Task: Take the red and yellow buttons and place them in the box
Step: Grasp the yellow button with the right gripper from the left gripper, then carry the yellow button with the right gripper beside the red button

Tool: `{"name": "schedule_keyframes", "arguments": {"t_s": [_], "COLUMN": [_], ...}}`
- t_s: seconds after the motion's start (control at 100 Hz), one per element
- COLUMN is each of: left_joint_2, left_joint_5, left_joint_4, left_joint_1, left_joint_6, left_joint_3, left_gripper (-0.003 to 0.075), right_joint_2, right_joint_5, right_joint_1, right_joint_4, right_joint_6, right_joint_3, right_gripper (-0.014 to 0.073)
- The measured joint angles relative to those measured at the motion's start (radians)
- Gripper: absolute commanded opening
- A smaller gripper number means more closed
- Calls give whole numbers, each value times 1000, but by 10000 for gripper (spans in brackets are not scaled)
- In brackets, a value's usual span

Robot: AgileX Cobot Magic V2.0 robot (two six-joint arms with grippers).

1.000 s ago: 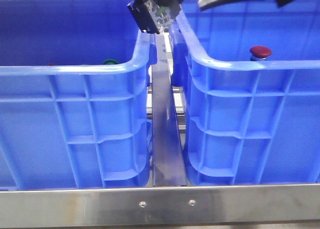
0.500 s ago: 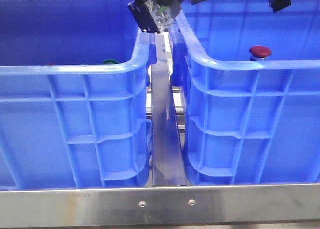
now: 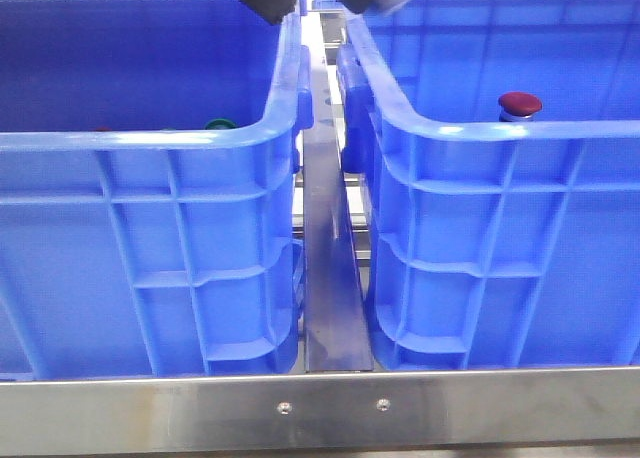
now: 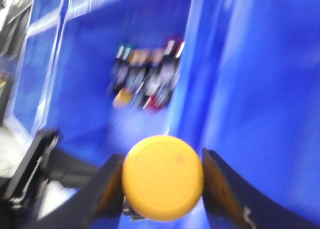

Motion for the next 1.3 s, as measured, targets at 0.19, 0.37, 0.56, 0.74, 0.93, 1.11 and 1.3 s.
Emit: {"name": "schedule_keyframes", "arguments": {"t_s": [0.19, 0.37, 0.56, 0.74, 0.93, 1.11, 1.3], "left_joint_2": [0, 0, 0, 0, 0, 0, 0], "left_joint_5": [2, 2, 4, 3, 3, 3, 3], "left_joint_4": [-9, -13, -15, -15, -15, -15, -15], "left_joint_1": [0, 0, 0, 0, 0, 0, 0], "left_joint_6": [0, 0, 0, 0, 0, 0, 0], "left_joint_3": [0, 0, 0, 0, 0, 0, 0], "left_gripper": [511, 510, 510, 511, 511, 510, 510], "right_joint_2": [-115, -156, -156, -103, 21, 130, 246], "right_joint_5": [-161, -365, -607, -786, -917, -1017, -1041], "right_joint_1": [-77, -79, -79, -79, -79, -79, -79], "right_joint_4": [-169, -283, -333, -368, -377, -408, -412], "right_joint_6": [-144, -193, -204, -207, -207, -207, -207], "right_joint_3": [58, 167, 269, 278, 278, 276, 213], "right_gripper": [130, 130, 129, 129, 129, 129, 129]}}
